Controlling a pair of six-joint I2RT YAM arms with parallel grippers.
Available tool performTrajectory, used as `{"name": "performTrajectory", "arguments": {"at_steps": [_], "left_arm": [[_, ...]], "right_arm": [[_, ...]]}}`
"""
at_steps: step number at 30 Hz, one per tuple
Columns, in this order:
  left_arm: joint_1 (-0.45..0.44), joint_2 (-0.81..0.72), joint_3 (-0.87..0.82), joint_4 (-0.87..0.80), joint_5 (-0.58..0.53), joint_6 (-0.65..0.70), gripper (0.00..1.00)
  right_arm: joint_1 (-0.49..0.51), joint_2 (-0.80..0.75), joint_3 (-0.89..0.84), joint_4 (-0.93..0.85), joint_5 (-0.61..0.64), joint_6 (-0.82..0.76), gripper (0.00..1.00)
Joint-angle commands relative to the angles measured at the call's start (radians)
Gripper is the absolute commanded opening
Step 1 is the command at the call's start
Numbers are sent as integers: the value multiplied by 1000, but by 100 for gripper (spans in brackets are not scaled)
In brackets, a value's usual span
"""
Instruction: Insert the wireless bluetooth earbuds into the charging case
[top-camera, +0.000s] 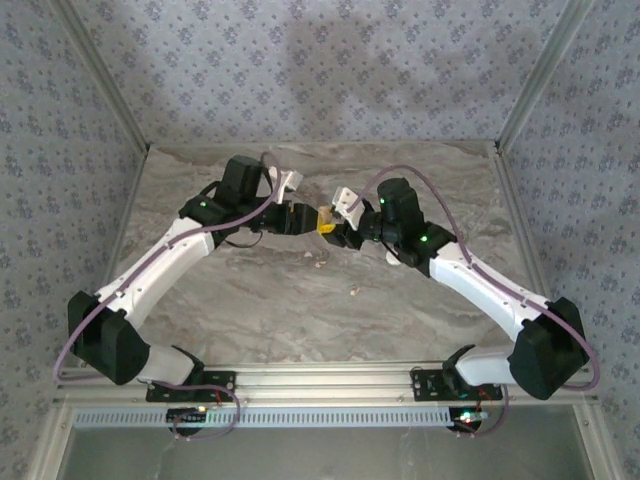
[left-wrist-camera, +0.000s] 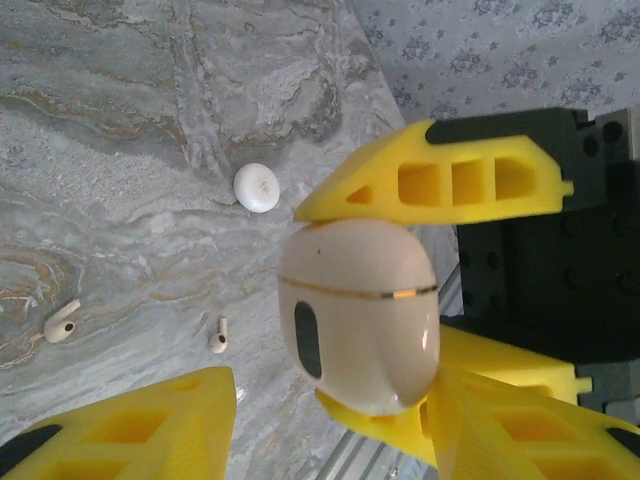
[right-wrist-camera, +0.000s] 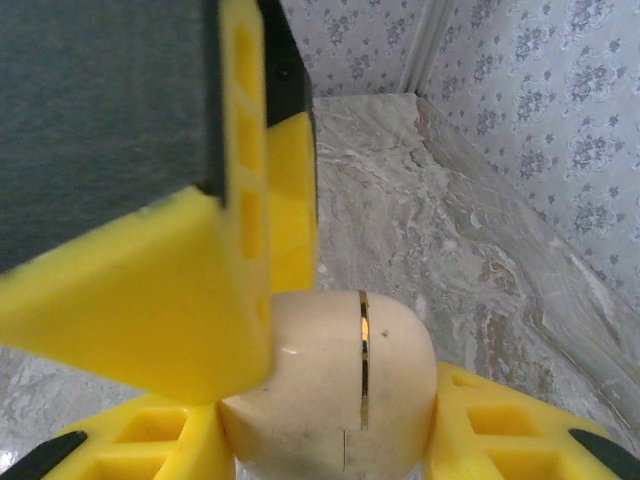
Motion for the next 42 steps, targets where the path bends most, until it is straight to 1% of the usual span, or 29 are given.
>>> {"name": "performTrajectory", "arguments": {"at_steps": [1, 5, 10, 14, 17, 19, 20, 23, 28, 31, 34, 37, 39, 42], "left_arm": [[-7, 12, 19, 28, 2, -13, 52], [-13, 22, 28, 23, 7, -10, 45], [-19, 28, 37, 17, 7, -4, 41], [-24, 36, 49, 8, 9, 2, 35], [-29, 43, 68, -26, 5, 21, 29], [-28, 44, 83, -63, -21, 45, 26], [-28, 43, 92, -91, -45, 63, 25], [-27, 44, 119, -166, -118, 116, 22], [-24, 55, 150, -275, -221, 176, 16], [-23, 60, 164, -332, -292, 212, 14], [-24, 54, 159, -390, -388, 251, 13], [-26, 58, 140, -446, -504, 293, 13], [-32, 69, 130, -484, -593, 317, 12], [-54, 100, 127, -533, -698, 339, 12]], "right_arm": [[15, -23, -6, 23, -15, -19, 38], [20, -19, -3, 20, -5, -13, 38], [28, -17, 2, 18, -5, -9, 38], [37, -18, 2, 20, -5, -4, 38], [42, -19, 2, 23, -2, -2, 39], [45, -20, 0, 22, 9, 5, 40], [44, -22, -2, 22, 18, 11, 40], [42, -34, -17, 30, 38, 39, 46], [29, -71, -52, 45, 59, 108, 61], [5, -105, -87, 56, 61, 163, 66], [-23, -145, -126, 64, 63, 224, 69], [-60, -191, -170, 65, 80, 313, 73], [-104, -219, -191, 55, 92, 407, 76], [-182, -245, -206, 11, 125, 565, 78]]}}
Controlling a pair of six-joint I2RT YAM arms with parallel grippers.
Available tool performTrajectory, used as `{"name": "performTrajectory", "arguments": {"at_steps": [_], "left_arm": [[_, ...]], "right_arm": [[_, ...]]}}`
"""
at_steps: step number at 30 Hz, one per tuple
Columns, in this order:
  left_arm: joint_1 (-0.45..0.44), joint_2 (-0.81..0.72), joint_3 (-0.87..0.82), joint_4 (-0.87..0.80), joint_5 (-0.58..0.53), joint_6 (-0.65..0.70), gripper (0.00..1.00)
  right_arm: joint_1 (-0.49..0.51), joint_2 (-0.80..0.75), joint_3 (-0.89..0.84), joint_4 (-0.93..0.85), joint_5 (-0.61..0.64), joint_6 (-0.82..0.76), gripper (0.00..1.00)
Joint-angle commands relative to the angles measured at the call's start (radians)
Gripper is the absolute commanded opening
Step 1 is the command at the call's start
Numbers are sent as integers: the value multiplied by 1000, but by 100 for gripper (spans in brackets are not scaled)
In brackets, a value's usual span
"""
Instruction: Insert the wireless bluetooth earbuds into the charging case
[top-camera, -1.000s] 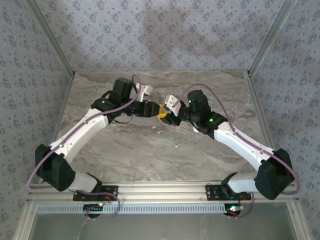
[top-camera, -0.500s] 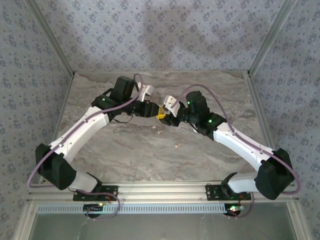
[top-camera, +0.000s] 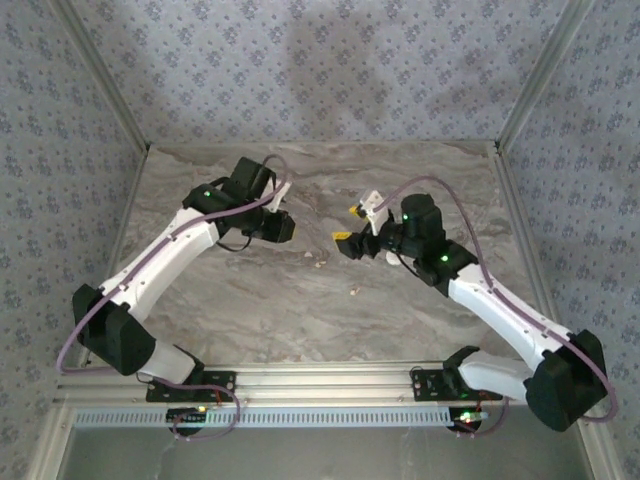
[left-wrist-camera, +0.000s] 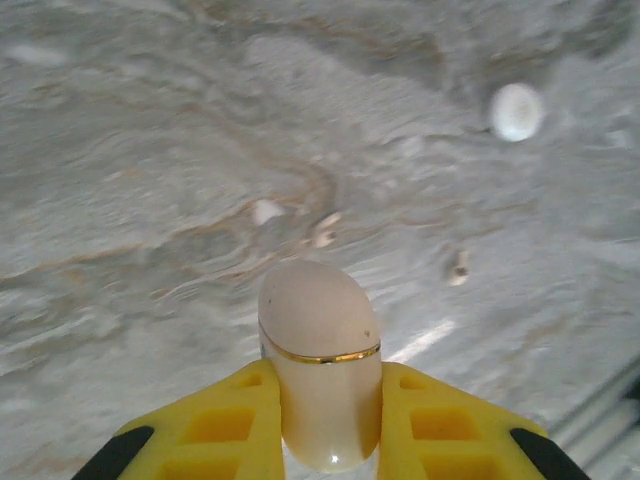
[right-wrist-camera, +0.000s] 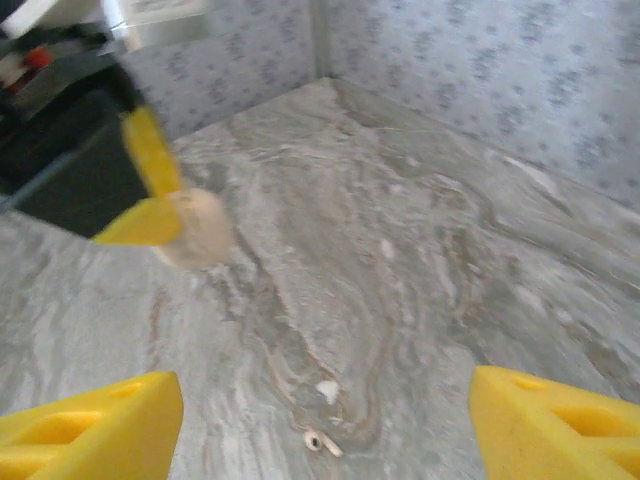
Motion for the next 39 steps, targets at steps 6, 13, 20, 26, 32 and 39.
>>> {"name": "performTrajectory", "arguments": {"at_steps": [6, 13, 20, 26, 32, 39], "left_arm": [[-109, 126, -3, -168, -399, 93, 11], [-218, 238, -20, -166, -530, 97, 12], [-294, 335, -36, -127, -568, 85, 15], [-328, 384, -62, -77, -539, 80, 18], [-336, 413, -93, -30, -462, 72, 22], [-337, 418, -110, 1, -385, 67, 35]], "right_arm": [[-194, -68, -41, -65, 1, 375, 79], [-234, -112, -47, -134, 40, 382, 78], [-247, -146, -48, -167, 50, 382, 78], [-251, -154, -42, -204, 63, 380, 77], [-253, -175, -42, -237, 92, 371, 77], [-254, -186, -52, -245, 99, 378, 77]]}}
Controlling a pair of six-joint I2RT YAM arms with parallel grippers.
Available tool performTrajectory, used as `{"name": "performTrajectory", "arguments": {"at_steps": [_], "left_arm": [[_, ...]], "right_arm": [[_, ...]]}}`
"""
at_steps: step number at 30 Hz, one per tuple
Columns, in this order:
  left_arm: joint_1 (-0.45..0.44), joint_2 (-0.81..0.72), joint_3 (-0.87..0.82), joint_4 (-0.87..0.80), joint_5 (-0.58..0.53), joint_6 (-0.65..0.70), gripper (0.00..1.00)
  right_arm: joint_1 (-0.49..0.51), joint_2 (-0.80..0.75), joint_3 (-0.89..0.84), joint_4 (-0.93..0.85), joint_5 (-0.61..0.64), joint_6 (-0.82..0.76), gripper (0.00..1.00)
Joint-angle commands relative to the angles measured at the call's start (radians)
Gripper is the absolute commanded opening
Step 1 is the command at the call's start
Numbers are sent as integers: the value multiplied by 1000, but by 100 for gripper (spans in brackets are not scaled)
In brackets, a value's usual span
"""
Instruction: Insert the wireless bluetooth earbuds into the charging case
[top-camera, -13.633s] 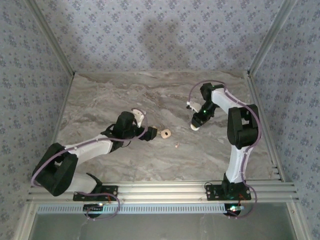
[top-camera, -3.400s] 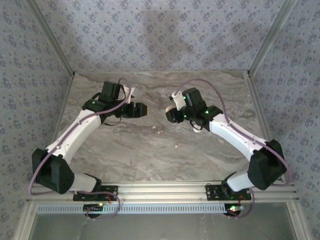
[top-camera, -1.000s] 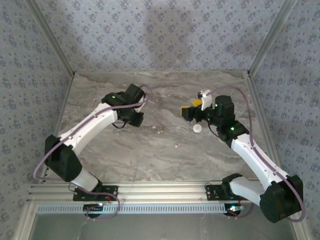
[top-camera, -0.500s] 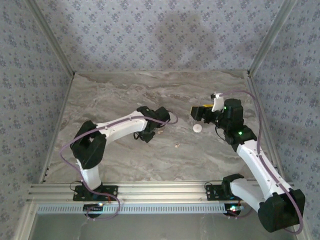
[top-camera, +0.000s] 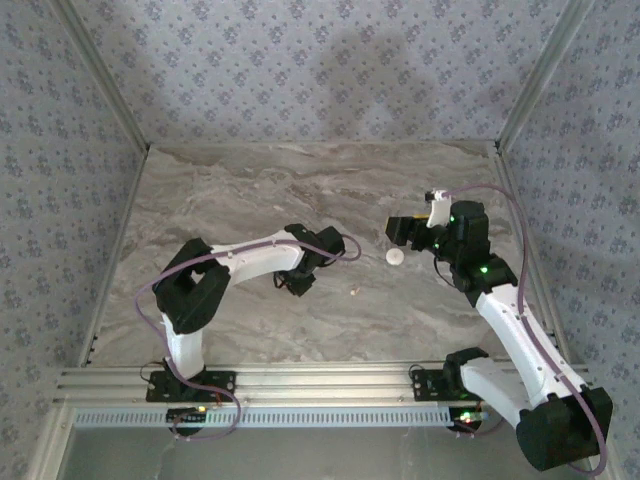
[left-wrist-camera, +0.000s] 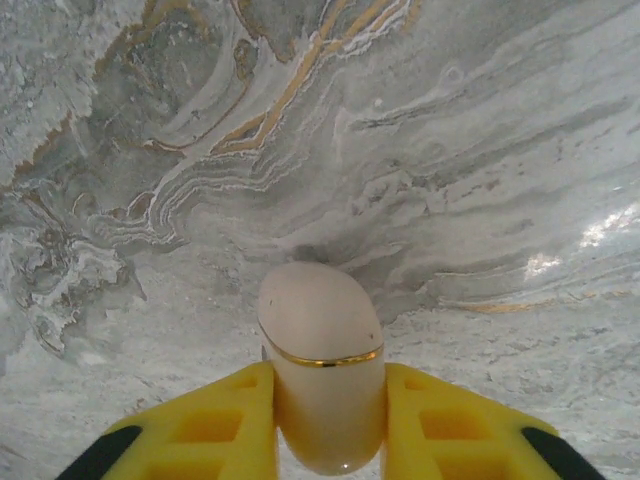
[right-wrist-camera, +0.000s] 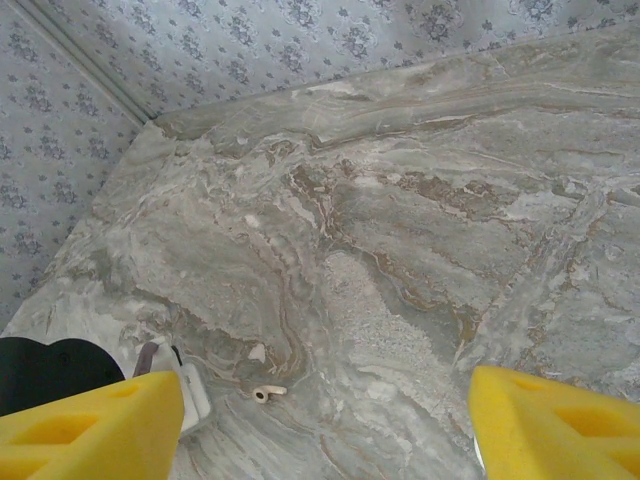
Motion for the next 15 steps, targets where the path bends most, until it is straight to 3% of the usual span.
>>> {"name": "performTrajectory", "arguments": {"at_steps": [1, 6, 15], "left_arm": [[-9, 7, -9, 22, 73, -10, 38], [2, -13, -12, 51, 147, -19, 53], [94, -117, -26, 84, 345, -134, 65]], "right_arm": [[-7, -17, -6, -15, 18, 16, 77], [-7, -21, 3, -27, 20, 19, 77], [-7, -28, -10, -27, 15, 28, 77]]}}
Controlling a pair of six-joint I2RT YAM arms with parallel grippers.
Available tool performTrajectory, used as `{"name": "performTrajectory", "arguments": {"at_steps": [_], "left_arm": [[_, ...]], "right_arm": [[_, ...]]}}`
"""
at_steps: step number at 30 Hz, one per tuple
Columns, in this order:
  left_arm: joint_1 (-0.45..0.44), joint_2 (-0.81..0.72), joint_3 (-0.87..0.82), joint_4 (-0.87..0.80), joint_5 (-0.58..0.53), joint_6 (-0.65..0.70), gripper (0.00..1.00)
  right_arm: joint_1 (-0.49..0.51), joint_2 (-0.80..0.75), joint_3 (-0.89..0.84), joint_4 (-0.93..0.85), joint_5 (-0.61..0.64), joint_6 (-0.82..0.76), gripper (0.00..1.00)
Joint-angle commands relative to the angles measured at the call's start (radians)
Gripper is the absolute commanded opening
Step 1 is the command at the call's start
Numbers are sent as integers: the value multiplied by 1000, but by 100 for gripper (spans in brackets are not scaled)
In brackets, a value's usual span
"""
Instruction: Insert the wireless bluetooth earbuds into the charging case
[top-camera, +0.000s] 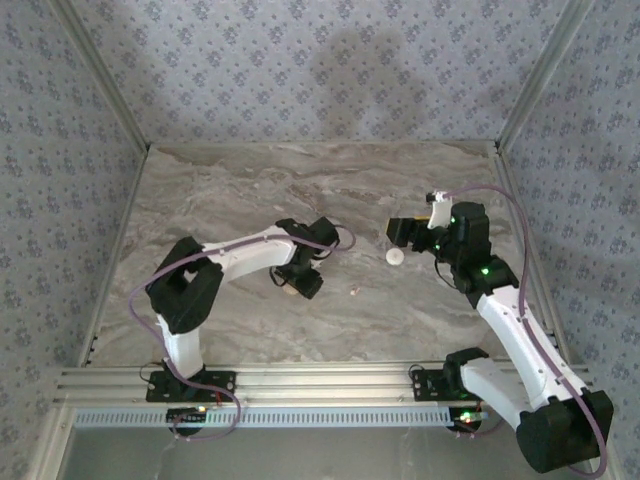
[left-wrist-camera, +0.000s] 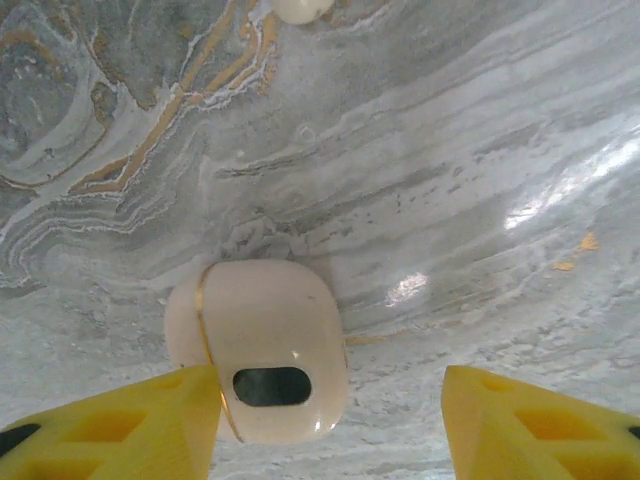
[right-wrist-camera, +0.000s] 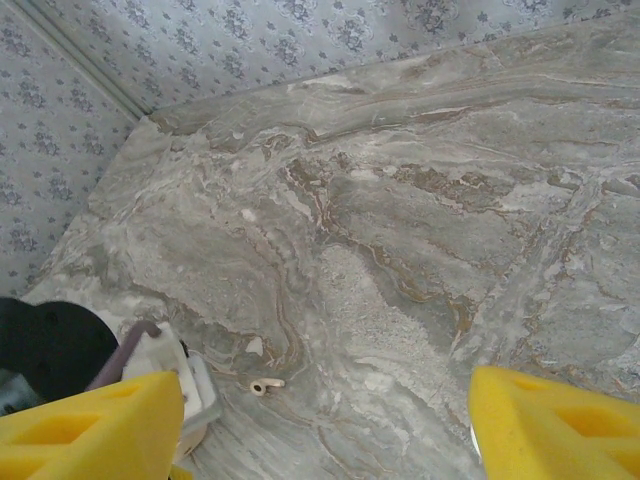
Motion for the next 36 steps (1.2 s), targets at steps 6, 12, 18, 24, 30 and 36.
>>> {"name": "performTrajectory", "arguments": {"at_steps": [6, 12, 18, 24, 30, 36], "left_arm": [[89, -198, -78, 40, 160, -284, 75], [143, -294, -177, 122, 172, -415, 74], [155, -208, -144, 87, 165, -369, 73], [152, -83, -91, 59, 120, -286, 71], [146, 2, -60, 65, 104, -249, 70], [109, 82, 6, 43, 104, -205, 68]], "right_arm": [[-5, 2, -15, 7, -4, 42, 77], [-5, 24, -17, 24, -19, 58, 77], [-5, 32, -17, 35, -27, 60, 77], [-7, 25, -16, 24, -30, 60, 77], [-5, 21, -15, 14, -35, 60, 77], [-7, 19, -6, -2, -39, 54, 77]]}}
